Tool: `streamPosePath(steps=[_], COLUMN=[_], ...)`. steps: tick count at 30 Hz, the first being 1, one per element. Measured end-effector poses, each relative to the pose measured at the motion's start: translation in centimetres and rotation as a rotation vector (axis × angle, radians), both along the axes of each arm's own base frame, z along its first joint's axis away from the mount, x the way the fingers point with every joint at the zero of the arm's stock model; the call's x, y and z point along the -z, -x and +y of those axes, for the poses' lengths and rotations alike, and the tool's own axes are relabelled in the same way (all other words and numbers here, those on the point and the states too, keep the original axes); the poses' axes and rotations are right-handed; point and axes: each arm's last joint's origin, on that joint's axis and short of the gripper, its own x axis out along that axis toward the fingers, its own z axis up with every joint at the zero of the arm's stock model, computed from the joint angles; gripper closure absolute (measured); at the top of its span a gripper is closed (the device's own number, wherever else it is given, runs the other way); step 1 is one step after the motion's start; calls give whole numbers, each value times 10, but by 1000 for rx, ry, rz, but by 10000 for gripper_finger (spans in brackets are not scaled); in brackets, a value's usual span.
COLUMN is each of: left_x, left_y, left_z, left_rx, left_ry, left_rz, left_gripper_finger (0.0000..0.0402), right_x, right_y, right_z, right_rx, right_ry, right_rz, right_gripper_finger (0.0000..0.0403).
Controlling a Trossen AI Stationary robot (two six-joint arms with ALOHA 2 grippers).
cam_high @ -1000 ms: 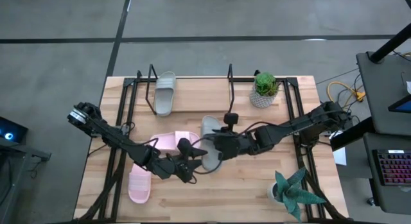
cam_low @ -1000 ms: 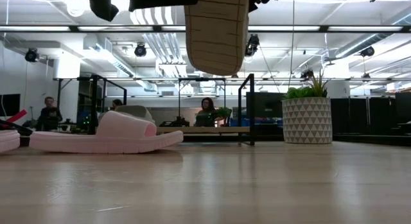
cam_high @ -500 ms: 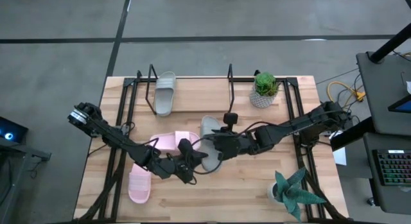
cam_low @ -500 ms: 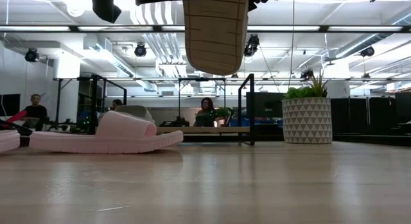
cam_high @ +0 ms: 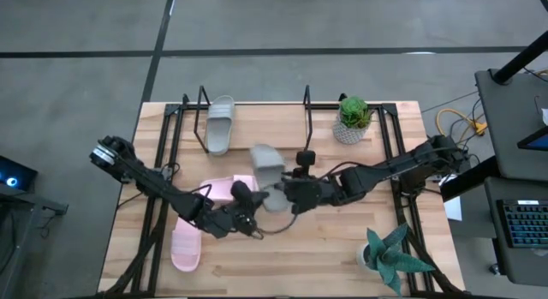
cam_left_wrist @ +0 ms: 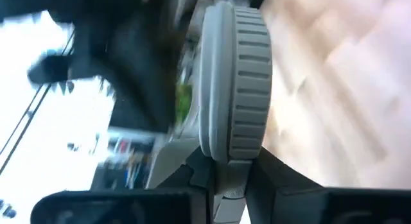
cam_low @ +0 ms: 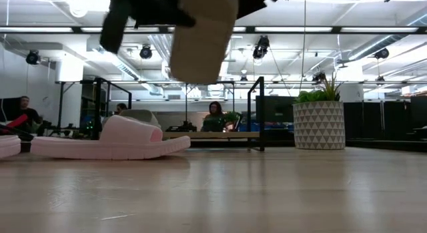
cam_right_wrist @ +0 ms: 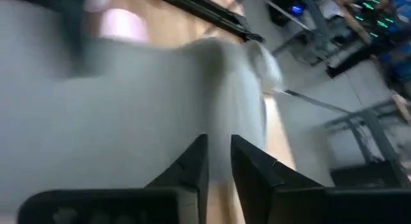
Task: Pick and place slides into the shelf
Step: Put the gray slipper on the shelf
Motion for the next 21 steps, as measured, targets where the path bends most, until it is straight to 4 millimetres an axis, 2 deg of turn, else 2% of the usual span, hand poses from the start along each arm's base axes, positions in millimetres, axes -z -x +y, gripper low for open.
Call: streamPosePath(steps=[5,8,13,17,21], left_x=[8,8,2,-2,-6], left_y=[11,16,24,29,34], left_z=[9,12,15,14,15], left_rx=[-142,-133,-117,-6,10], left_ry=[-60,-39,7,75,90], left_rz=[-4,-27,-61,-78,-126], left_gripper_finger=[373,373,374,374,374], right_x=[-9,-17,-25,-20,-14], right_y=[6,12,19,22,25], right_z=[2,8,29,46,57], right_rx=[-22,-66,-193,-319,-390], right_ry=[17,40,92,138,197], right_rz=[-10,-22,-39,-43,-53], right_gripper_finger=[315,305,294,277,267])
